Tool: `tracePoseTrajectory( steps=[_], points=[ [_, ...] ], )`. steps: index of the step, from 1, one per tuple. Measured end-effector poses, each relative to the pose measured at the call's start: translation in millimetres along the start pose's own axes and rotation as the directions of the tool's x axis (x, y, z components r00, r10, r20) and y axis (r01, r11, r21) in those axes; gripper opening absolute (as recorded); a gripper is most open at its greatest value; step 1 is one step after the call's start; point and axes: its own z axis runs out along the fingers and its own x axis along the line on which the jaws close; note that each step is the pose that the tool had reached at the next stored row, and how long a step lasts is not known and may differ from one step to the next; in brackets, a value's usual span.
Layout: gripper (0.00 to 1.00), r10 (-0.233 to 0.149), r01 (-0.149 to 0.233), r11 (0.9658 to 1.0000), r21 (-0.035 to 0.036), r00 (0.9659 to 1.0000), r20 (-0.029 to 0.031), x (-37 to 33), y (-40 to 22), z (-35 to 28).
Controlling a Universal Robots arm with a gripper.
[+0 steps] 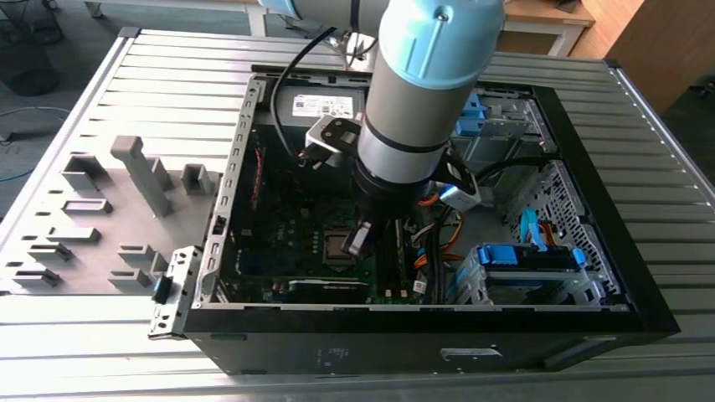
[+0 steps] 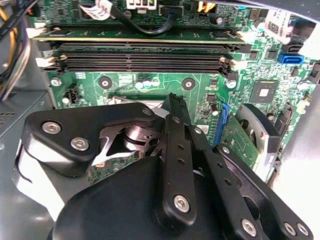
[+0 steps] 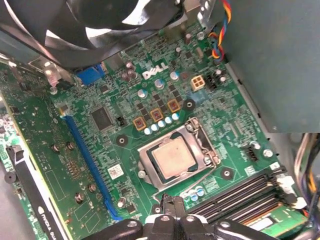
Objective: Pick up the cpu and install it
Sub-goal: 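Install the first cpu locking lever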
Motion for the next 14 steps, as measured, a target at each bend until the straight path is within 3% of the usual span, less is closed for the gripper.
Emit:
tracePoseTrajectory(
  steps=[3,6,7,9,14],
  points=[
    [0.11,0.001,-0.001,1.0,0.0063,0.9999,-0.0108,-0.6,0.2,2.5],
    [0.11,0.001,-0.001,1.0,0.0069,0.9999,-0.0117,-0.6,0.1,2.5],
    [0.11,0.001,-0.001,1.0,0.0069,0.9999,-0.0115,-0.6,0.2,2.5],
    [0.11,0.0,0.0,1.0,0.0025,1.0,-0.0009,-0.6,0.4,2.5],
    [0.11,0.0,0.0,1.0,0.0031,1.0,0.0015,0.9,3.2,3.3]
  ],
)
